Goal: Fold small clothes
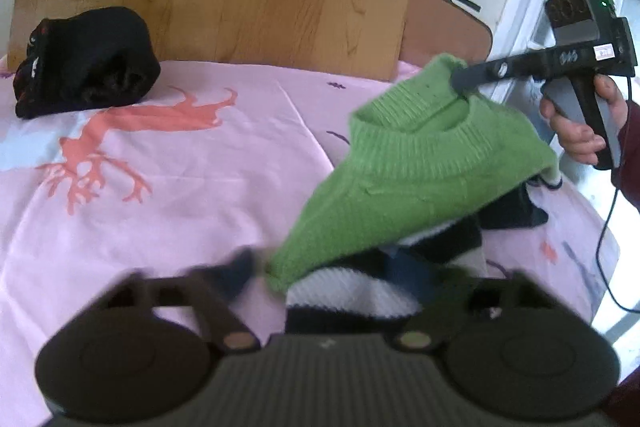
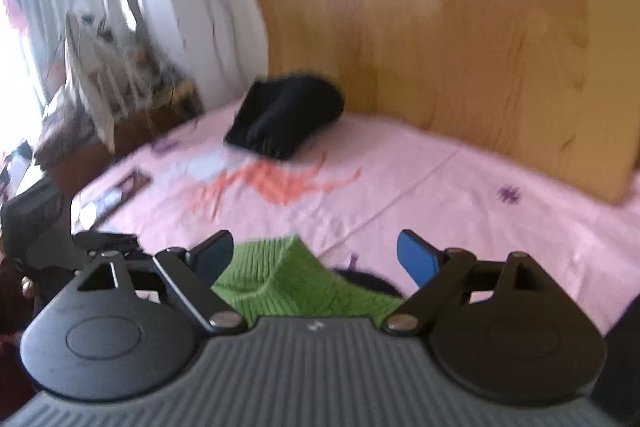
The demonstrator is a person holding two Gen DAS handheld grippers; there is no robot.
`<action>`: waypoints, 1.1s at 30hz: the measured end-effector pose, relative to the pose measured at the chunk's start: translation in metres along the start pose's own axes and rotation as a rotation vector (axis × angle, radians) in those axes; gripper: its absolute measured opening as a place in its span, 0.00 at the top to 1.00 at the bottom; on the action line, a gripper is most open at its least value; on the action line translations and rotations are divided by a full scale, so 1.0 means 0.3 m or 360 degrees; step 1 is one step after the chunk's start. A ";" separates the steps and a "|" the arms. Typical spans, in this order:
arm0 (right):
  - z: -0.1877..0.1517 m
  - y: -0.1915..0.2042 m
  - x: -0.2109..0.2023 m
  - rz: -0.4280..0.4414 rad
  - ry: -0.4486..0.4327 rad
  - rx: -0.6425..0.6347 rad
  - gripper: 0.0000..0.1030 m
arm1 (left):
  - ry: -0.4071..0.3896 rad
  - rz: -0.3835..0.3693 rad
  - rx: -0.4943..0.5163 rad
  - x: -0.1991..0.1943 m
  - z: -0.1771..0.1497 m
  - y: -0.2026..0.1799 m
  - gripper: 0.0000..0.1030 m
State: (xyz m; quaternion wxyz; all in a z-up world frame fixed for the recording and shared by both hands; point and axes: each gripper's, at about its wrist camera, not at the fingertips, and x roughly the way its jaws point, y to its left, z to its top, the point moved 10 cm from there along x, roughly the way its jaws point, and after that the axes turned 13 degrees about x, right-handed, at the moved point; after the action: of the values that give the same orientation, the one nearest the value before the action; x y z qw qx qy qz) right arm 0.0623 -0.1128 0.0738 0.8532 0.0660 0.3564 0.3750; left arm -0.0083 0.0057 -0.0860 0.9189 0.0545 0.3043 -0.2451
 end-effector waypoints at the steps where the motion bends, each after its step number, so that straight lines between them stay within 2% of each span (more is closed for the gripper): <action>1: -0.023 -0.036 -0.005 0.0010 0.0077 0.0001 0.21 | 0.0011 0.0036 0.0004 0.000 0.002 0.005 0.63; 2: -0.047 -0.057 -0.001 -0.0002 0.0127 -0.0006 0.38 | 0.0014 0.0049 -0.0011 -0.001 0.004 0.012 0.66; 3: -0.077 -0.050 -0.007 -0.0032 0.0134 -0.0017 0.55 | 0.0011 0.0046 -0.0039 -0.003 0.010 0.022 0.75; 4: -0.080 -0.054 -0.024 -0.0073 0.0095 -0.0025 0.66 | 0.0008 0.0050 -0.0069 -0.004 0.017 0.031 0.85; 5: -0.087 -0.051 -0.056 -0.0119 0.0036 -0.0021 0.74 | 0.0005 0.0070 -0.0079 -0.006 0.028 0.041 0.87; 8: -0.111 -0.012 -0.162 -0.0180 -0.0132 -0.0001 0.82 | -0.0079 0.0172 -0.0049 -0.036 0.108 0.048 0.88; 12: -0.083 0.073 -0.311 -0.0404 -0.0382 -0.0137 0.83 | -0.0363 0.0311 -0.0004 -0.172 0.286 0.042 0.88; 17: 0.038 0.256 -0.569 -0.0562 -0.0902 -0.0358 0.83 | -0.0792 0.0392 0.0007 -0.459 0.548 0.006 0.88; 22: 0.148 0.428 -0.806 -0.0599 -0.1355 -0.0444 0.83 | -0.1098 0.0452 0.0062 -0.740 0.771 -0.058 0.88; 25: 0.203 0.516 -0.951 -0.0576 -0.1584 -0.0492 0.84 | -0.1307 0.0530 0.0152 -0.912 0.880 -0.126 0.88; 29: 0.283 0.561 -1.115 -0.0551 -0.1782 -0.0532 0.84 | -0.1516 0.0649 0.0302 -1.091 0.972 -0.243 0.88; 33: 0.338 0.562 -1.171 -0.0561 -0.1829 -0.0534 0.84 | -0.1568 0.0737 0.0396 -1.124 1.019 -0.299 0.88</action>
State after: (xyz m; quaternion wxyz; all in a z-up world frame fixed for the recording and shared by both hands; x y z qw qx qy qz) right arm -0.1344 -0.2186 0.4088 0.9565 0.0626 -0.2177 0.1841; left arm -0.1231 -0.0082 0.3633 0.9690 0.1069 -0.2124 -0.0676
